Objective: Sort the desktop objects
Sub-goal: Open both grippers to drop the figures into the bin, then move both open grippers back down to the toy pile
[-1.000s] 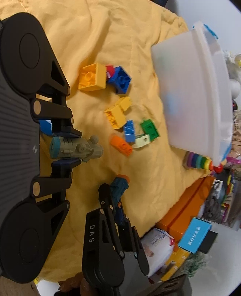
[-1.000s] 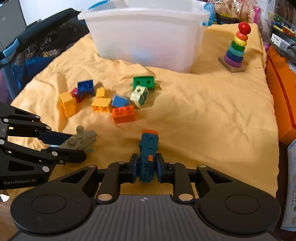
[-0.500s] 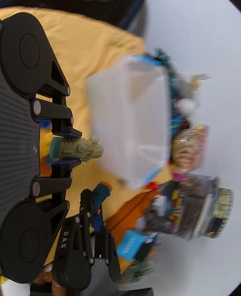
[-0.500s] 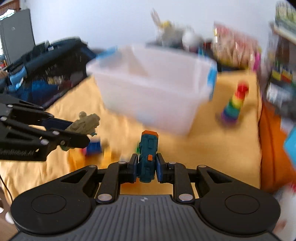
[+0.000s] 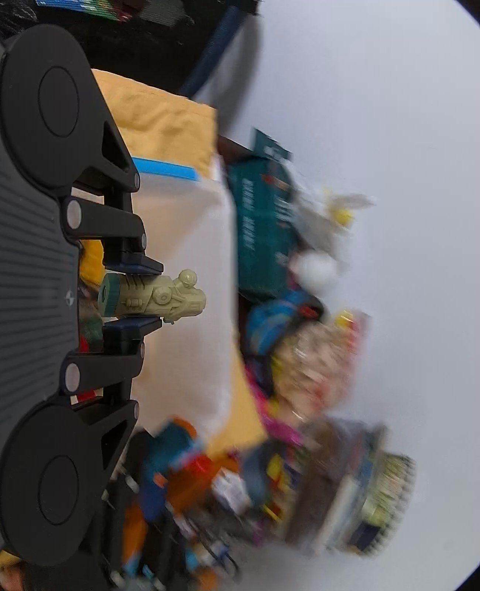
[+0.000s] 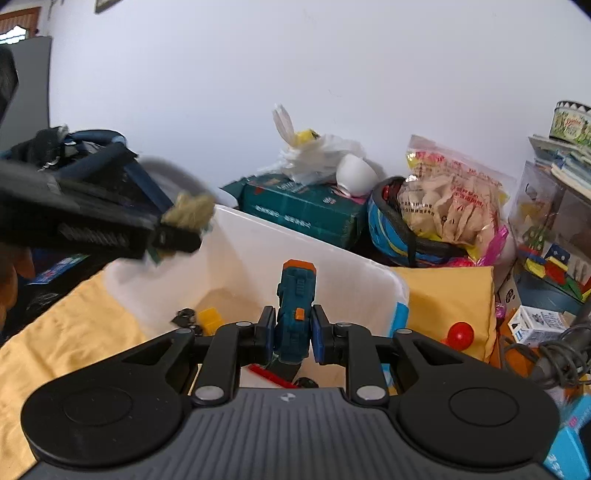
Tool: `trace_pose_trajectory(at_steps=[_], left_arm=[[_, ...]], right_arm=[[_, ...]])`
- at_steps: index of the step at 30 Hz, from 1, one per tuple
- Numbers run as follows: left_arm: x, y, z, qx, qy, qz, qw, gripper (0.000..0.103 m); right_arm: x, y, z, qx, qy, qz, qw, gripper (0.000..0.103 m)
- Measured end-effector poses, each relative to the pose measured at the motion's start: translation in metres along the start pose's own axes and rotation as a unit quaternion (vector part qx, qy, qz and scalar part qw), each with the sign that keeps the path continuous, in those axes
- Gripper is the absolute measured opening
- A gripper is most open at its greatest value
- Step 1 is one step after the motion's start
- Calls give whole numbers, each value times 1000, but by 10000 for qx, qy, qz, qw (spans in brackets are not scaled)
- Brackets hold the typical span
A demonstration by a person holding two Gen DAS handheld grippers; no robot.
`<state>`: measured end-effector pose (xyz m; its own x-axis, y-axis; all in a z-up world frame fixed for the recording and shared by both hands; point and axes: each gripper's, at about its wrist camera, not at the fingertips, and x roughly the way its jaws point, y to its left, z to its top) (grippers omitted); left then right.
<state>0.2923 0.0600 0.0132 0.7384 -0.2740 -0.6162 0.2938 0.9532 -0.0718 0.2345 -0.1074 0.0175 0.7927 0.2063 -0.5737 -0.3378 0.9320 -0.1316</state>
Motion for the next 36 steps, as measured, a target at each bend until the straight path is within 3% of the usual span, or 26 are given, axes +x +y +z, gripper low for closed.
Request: trace_pose_trajectory(at_steps=[3,5,7,9,12,15,16,25,29,36], left_arm=[[20,-2,-16,291,356,160,9988,27],[20,2,-22,248,439,157,9986,30],[6,7,-21,7,212,109,9997,39],[-13,8,-22,-173,-55,26,9998,40],[-45,-1,-28,-86,-353,-86,9993,42],[-73,-11,-49,127,-462,-110,9988,55],[-79,-14,-57,168,-436,-112,9988,59],[-88,-32,-147,42,543,-268,9982,58],[-93,-37,-162,-56,731,-331,9968,58],[-99,-50,-177,90,931,-426,9947,58]], right_arm=[[23,-4,-6,156,394,-73,9991,23],[25,-6,-9,220,467,-166,9985,35],[16,-5,-10,216,265,-127,9993,37],[8,-3,-9,181,166,-104,9996,37],[-12,2,-12,262,-12,18,9997,39],[-27,2,-24,482,-4,222,9986,44],[-31,1,-32,553,54,286,9980,45],[-45,0,-96,950,748,531,9912,45],[-48,-5,-107,1094,942,613,9876,45],[-56,2,-125,583,1126,510,9906,45]])
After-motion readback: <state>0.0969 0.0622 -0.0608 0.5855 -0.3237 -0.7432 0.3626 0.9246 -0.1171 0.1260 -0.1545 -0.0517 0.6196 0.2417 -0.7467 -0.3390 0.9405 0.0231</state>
